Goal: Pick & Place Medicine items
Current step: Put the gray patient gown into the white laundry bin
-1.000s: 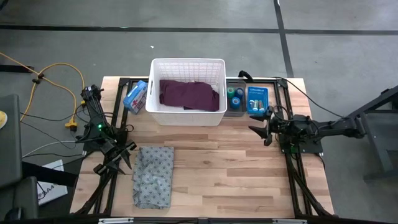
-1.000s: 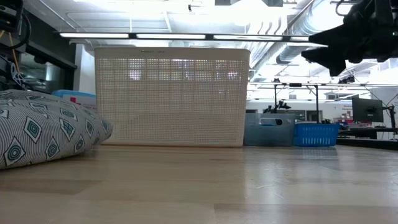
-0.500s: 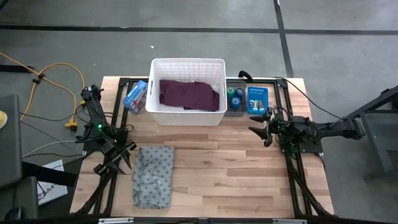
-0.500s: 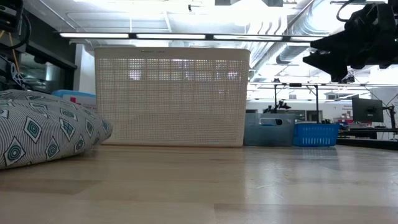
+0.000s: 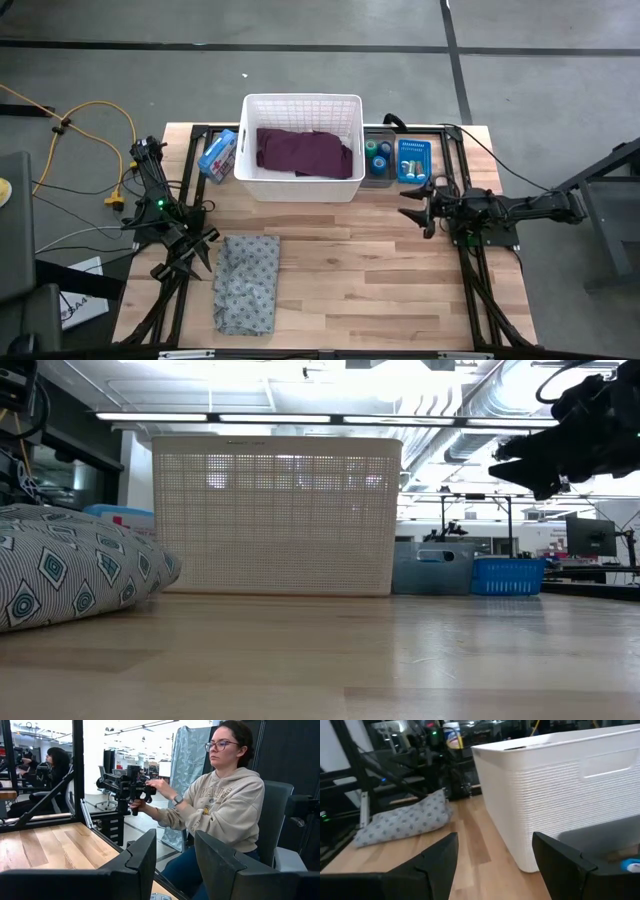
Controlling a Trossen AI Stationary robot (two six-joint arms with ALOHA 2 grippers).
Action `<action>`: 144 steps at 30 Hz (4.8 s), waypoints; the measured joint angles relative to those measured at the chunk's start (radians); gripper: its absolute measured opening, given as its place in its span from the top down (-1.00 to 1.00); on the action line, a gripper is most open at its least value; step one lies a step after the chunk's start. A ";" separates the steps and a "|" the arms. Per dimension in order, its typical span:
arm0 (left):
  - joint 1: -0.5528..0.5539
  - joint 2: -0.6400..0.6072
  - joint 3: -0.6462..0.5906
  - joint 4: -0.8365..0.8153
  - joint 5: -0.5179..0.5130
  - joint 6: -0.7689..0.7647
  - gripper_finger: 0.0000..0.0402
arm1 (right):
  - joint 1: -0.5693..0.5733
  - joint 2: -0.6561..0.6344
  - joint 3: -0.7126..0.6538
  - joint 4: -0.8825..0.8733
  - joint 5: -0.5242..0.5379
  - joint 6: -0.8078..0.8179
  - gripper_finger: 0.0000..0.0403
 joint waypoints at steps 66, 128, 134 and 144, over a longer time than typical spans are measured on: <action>0.000 0.000 0.000 0.000 0.000 0.000 0.37 | -0.146 0.000 -0.002 -0.048 -0.257 0.038 -0.20; 0.001 0.091 0.111 0.003 -0.265 -0.005 0.37 | -0.146 0.001 -0.002 -0.048 -0.258 0.038 -0.20; 0.001 0.240 0.229 0.004 -0.283 -0.005 0.37 | -0.146 0.001 -0.002 -0.047 -0.258 0.039 -0.20; 0.001 0.495 0.437 -0.079 -0.427 -0.182 0.37 | -0.146 0.001 -0.003 -0.046 -0.258 0.039 -0.20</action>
